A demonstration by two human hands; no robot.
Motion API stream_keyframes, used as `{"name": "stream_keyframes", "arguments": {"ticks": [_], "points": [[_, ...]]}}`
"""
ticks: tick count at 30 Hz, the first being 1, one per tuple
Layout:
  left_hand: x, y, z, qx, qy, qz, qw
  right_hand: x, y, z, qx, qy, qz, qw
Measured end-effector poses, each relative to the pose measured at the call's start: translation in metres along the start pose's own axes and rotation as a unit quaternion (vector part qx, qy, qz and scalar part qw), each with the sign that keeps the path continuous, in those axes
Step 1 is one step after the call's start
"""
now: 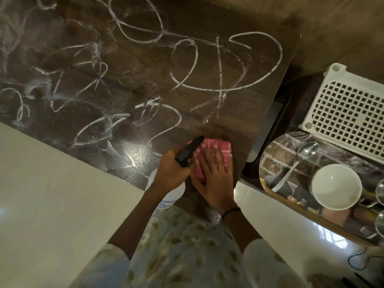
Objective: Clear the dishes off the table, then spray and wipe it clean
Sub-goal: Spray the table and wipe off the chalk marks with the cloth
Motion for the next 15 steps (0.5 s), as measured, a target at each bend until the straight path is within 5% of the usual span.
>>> {"name": "stream_keyframes", "arguments": {"ticks": [9, 15], "points": [[0.006, 0.002, 0.004, -0.018, 0.008, 0.018, 1.000, 0.014, 0.043, -0.025, 0.020, 0.071, 0.172, 0.982], [0.008, 0.011, 0.012, -0.007, 0.017, 0.019, 1.000, 0.046, 0.017, -0.032, -0.008, 0.045, 0.037, 0.998]]}}
Point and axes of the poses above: each hand's wrist, its own x-axis towards the middle knuckle, its own z-axis out of the palm, y = z × x, the point moved 6 cm from there along x, towards the middle knuckle, and after that the axes turned 14 degrees about -y, right-handed, at the moved point
